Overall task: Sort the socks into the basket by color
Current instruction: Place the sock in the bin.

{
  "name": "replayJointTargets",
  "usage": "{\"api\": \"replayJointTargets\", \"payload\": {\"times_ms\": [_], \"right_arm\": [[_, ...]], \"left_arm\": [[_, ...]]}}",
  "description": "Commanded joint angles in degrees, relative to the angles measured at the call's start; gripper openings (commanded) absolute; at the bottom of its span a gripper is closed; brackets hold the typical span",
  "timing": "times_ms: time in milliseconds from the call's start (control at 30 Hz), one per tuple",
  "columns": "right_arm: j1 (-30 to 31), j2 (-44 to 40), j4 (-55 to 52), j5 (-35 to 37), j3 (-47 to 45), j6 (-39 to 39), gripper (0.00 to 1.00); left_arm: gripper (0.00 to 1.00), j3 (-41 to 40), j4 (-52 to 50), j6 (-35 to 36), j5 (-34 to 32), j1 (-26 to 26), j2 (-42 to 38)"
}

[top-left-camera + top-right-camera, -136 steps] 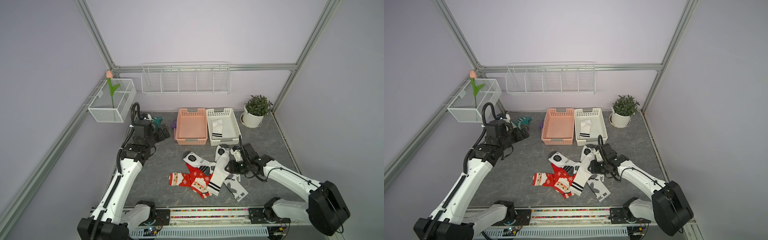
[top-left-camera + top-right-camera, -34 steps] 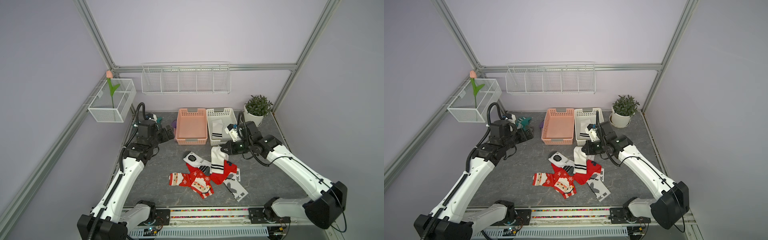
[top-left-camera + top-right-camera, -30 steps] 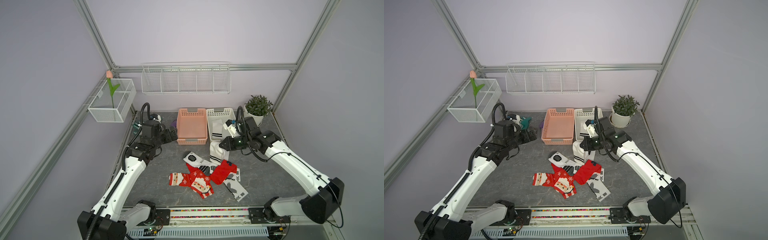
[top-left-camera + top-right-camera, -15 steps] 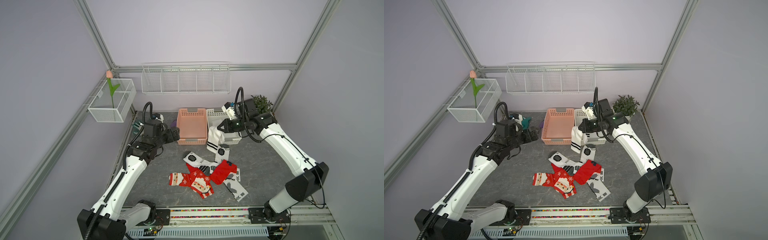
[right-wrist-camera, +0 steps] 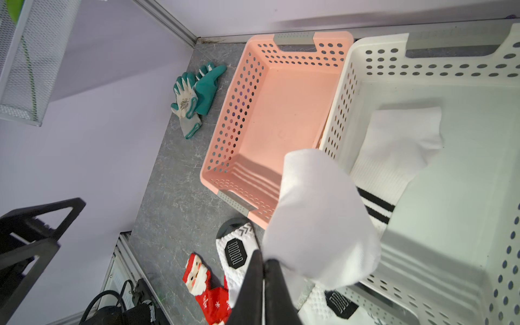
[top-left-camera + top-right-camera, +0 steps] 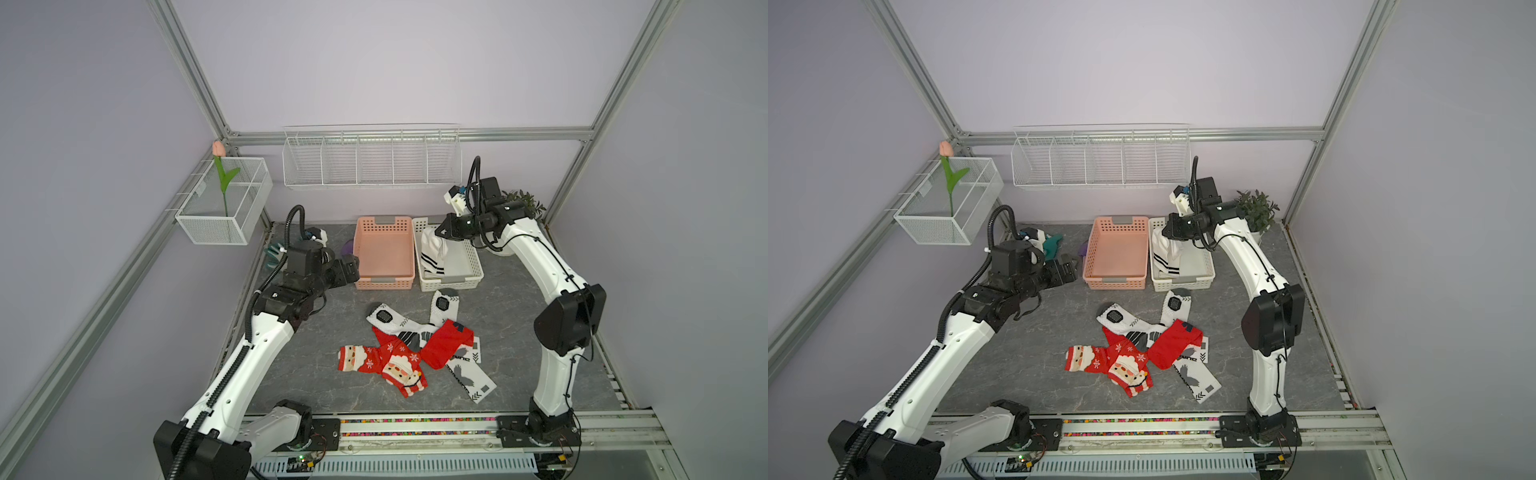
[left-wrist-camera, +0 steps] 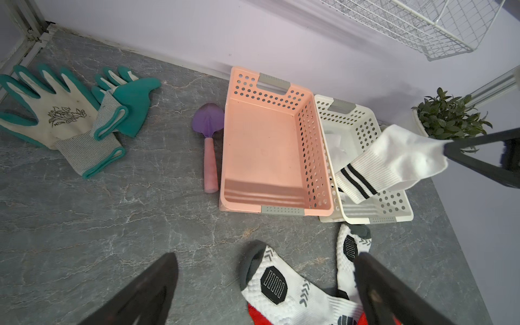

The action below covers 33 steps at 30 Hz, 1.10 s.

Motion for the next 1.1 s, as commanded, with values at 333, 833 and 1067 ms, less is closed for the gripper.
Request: {"api": "replayJointTargets", "payload": {"times_ms": [333,833,1067], "right_arm": [[-3.9,12.5,-4.1,0.3,13.0,-0.9,0.07],[-9.0,22.9,-3.9,1.8,16.0,1.2,0.08],[-9.2,23.8,-3.2,3.5,14.8,1.2,0.14]], "left_arm": [[1.0,-0.5,-0.9,1.0,-1.6,-0.2,-1.6],[1.0,-0.6,-1.1,1.1,-2.0,-0.1,-1.3],[1.0,-0.7,-1.1,1.1,-2.1,-0.1,-1.1]]}}
